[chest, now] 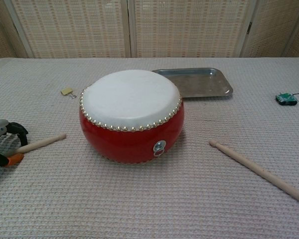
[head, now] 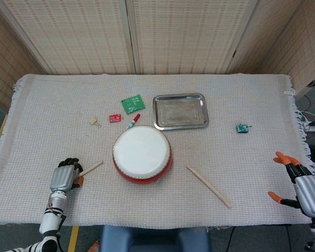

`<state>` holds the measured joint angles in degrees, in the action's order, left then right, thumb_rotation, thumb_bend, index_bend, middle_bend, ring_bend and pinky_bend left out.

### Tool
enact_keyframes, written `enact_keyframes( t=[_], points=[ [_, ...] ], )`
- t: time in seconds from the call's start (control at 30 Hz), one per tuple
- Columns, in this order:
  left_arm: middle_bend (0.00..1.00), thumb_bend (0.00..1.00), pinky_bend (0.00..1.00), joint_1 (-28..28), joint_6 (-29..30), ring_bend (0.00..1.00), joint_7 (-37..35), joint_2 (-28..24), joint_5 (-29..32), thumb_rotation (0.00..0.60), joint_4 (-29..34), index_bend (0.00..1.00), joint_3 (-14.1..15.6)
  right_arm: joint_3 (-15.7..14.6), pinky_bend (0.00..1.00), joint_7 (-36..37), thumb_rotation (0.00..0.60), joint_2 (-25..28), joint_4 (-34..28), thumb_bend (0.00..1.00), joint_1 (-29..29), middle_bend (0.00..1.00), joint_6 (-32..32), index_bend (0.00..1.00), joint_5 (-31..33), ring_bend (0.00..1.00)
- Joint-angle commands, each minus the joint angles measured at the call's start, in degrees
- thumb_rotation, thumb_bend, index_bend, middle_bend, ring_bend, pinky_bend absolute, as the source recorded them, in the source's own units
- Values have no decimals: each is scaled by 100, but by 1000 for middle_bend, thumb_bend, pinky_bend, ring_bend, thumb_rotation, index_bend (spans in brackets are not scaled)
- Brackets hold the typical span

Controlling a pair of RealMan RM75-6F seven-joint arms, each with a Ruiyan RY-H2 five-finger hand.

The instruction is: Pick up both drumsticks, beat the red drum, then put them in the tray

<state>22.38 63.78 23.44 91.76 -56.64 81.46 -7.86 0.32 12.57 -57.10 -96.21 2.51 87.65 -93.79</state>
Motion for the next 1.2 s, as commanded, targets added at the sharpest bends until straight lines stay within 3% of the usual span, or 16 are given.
enact_keyframes(
  t=[0.03,0.4,0.6,0.77,0.93,1.03,1.2],
  points=[
    [227,448,138,14,-65,86,16,-45,-63,600,47,581,92,-6,286,36,600,3,-3,46,16,211,-23,56,-2,131],
    [284,450,134,-97,157,115,-501,-64,-478,600,-43,665,147,-10,286,123,600,23,6,46,-2,211,31,58,8,131],
    [321,450,138,-364,682,153,-1585,-312,-1107,600,-87,676,73,-17,286,135,600,33,2,46,-32,211,111,58,-29,131],
    [364,448,169,-654,1046,187,-3505,-625,-1656,600,-99,693,-49,-26,286,135,600,15,2,46,-47,211,146,58,-53,131],
    [416,448,234,-797,974,226,-5498,-783,-1870,600,-237,695,-164,-20,286,113,600,2,-13,46,-29,211,133,58,-62,131],
    [421,448,318,-818,714,244,-6785,-829,-1893,600,-275,673,-217,-21,286,66,600,9,-44,47,-23,211,137,58,-83,131],
    [426,452,353,-740,-159,269,-9213,-1067,-1826,600,-267,618,-339,-48,286,23,600,31,-105,46,-13,211,75,60,-72,131]
  ],
)
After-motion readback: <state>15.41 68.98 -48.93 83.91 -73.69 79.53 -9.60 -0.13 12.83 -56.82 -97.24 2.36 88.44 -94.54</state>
